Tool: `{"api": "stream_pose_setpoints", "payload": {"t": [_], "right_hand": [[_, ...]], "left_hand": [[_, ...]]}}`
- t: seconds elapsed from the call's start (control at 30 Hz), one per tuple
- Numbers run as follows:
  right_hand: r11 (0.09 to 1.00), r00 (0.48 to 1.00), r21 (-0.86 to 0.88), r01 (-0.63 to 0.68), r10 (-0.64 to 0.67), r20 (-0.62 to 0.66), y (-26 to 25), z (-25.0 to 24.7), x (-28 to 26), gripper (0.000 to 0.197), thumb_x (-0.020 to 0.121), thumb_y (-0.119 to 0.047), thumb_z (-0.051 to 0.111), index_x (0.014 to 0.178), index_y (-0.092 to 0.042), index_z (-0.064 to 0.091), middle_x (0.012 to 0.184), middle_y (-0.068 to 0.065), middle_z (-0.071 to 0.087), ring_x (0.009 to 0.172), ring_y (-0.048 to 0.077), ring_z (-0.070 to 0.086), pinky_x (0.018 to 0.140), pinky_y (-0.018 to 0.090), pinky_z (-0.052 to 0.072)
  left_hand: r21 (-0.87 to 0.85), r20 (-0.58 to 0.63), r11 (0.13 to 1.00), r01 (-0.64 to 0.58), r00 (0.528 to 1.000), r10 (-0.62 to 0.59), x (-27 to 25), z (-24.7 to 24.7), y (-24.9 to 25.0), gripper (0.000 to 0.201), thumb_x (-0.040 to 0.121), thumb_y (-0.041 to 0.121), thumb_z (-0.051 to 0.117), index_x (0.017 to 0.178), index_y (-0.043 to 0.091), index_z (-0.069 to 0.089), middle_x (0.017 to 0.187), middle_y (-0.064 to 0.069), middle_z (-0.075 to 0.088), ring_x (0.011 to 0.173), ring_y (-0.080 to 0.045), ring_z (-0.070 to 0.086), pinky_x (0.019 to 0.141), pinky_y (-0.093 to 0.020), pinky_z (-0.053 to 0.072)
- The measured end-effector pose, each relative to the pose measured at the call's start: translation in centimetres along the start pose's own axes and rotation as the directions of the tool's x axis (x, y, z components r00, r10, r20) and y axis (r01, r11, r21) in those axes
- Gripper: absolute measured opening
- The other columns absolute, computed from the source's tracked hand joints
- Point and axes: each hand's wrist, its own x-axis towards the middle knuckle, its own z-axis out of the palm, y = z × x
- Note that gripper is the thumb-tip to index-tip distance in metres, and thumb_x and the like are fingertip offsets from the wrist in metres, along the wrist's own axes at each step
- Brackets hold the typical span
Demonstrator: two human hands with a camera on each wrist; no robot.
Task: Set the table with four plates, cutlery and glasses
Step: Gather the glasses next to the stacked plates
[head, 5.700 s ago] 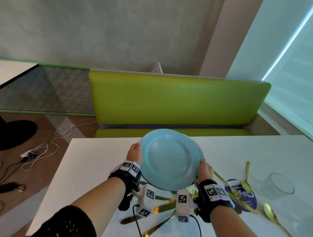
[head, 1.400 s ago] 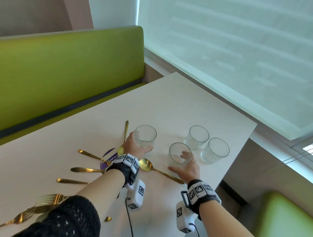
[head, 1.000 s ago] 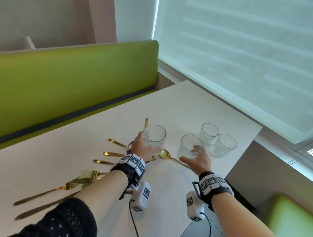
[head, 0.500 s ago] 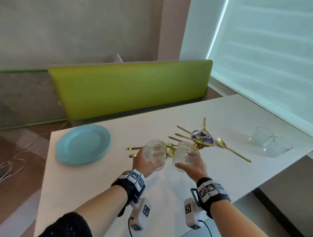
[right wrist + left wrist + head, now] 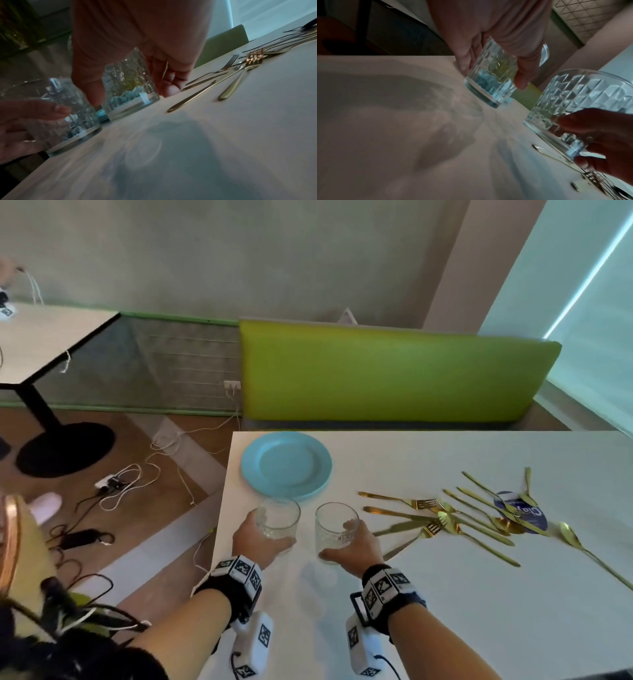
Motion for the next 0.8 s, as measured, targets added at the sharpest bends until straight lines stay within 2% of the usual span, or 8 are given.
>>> {"api": "stream_pose_setpoints", "payload": {"t": [0.27,0.43,0.63,0.8], "right_hand": [[0.999,0.997,0.023,-0.049,0.05,-0.053,-1.4,3.4,1.2,0.077,0.062,-0.03,0.083,0.126,-0.013,0.045,0.124,0.006,0.057,0.117,0.022,0.052,0.095,0.028,0.043],[0.998,0.995,0.031,-0.06,0.062,-0.076,-1.9,4.2,2.5,0.077,0.063,-0.03,0.083,0.128,-0.013,0.044,0.125,0.006,0.057,0.118,0.023,0.052,0.097,0.029,0.042],[0.994,0.993,0.078,-0.075,0.082,-0.086,-2.5,4.9,4.1,0.076,0.064,-0.028,0.083,0.127,-0.014,0.044,0.126,0.006,0.057,0.119,0.023,0.051,0.098,0.029,0.042],[0.994,0.993,0.076,-0.083,0.089,-0.08,-3.3,5.4,5.2,0.079,0.065,-0.027,0.083,0.131,-0.015,0.042,0.127,0.008,0.057,0.12,0.025,0.051,0.099,0.03,0.042]], "left_hand": [[0.006,0.007,1.0,0.021,1.0,-0.021,1.6,-0.7,-1.7,0.091,0.059,0.026,0.087,0.138,0.014,0.042,0.139,-0.005,0.052,0.125,-0.022,0.052,0.102,-0.027,0.04],[-0.003,0.012,1.0,0.003,1.0,-0.003,2.7,-1.0,-1.7,0.091,0.059,0.022,0.088,0.137,0.014,0.043,0.137,-0.006,0.054,0.125,-0.023,0.052,0.103,-0.028,0.04],[0.011,0.019,0.999,-0.032,0.999,0.031,4.1,-1.2,-1.7,0.09,0.055,0.022,0.089,0.134,0.021,0.045,0.128,-0.005,0.061,0.119,-0.024,0.056,0.098,-0.028,0.044],[-0.008,0.024,0.999,-0.033,0.999,0.033,5.0,-1.1,-1.5,0.089,0.059,0.021,0.088,0.135,0.019,0.043,0.129,-0.005,0.06,0.118,-0.024,0.056,0.097,-0.027,0.044]]}}
